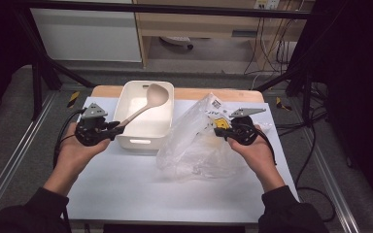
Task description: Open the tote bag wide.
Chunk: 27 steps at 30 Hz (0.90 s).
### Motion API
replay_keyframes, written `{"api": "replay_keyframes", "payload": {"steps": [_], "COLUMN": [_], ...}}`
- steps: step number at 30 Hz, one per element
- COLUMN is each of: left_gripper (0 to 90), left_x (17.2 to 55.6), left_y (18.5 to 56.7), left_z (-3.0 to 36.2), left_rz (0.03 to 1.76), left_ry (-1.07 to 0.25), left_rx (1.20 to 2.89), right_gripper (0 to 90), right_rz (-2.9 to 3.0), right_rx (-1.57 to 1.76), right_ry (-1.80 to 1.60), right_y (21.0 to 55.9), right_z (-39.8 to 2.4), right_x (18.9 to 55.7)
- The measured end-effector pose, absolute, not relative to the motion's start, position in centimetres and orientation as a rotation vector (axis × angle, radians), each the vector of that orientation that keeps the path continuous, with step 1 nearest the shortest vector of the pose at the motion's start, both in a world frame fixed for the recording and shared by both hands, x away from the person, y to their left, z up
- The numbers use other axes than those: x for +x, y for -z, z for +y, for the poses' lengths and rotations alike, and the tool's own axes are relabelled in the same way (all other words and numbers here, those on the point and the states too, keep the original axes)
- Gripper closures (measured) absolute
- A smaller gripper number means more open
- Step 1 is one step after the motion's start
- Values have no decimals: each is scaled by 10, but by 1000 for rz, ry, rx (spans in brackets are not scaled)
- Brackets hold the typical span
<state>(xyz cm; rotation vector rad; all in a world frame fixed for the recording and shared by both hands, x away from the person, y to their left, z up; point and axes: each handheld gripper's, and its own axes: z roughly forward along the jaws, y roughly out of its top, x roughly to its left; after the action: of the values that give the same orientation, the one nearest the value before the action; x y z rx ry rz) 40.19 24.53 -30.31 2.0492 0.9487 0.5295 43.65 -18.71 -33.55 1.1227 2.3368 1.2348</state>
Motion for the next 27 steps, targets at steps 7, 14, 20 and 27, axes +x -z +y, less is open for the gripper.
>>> {"api": "replay_keyframes", "payload": {"steps": [7, 14, 20, 27], "left_gripper": [709, 709, 709, 709], "left_x": [365, 337, 332, 335], "left_y": [298, 298, 304, 307], "left_z": [249, 250, 246, 245], "left_rz": [899, 838, 832, 827], "left_ry": [-496, -420, -389, -383], "left_rx": [2054, 2076, 2100, 2103], "right_gripper": [900, 900, 900, 900], "right_rz": [2325, 2336, 2345, 2359], "right_rx": [1132, 1137, 1146, 1148], "right_ry": [-1242, -1232, -1232, -1225], "right_y": [334, 337, 341, 344], "right_z": [-186, -185, -182, -180], "right_x": [437, 438, 437, 438]}}
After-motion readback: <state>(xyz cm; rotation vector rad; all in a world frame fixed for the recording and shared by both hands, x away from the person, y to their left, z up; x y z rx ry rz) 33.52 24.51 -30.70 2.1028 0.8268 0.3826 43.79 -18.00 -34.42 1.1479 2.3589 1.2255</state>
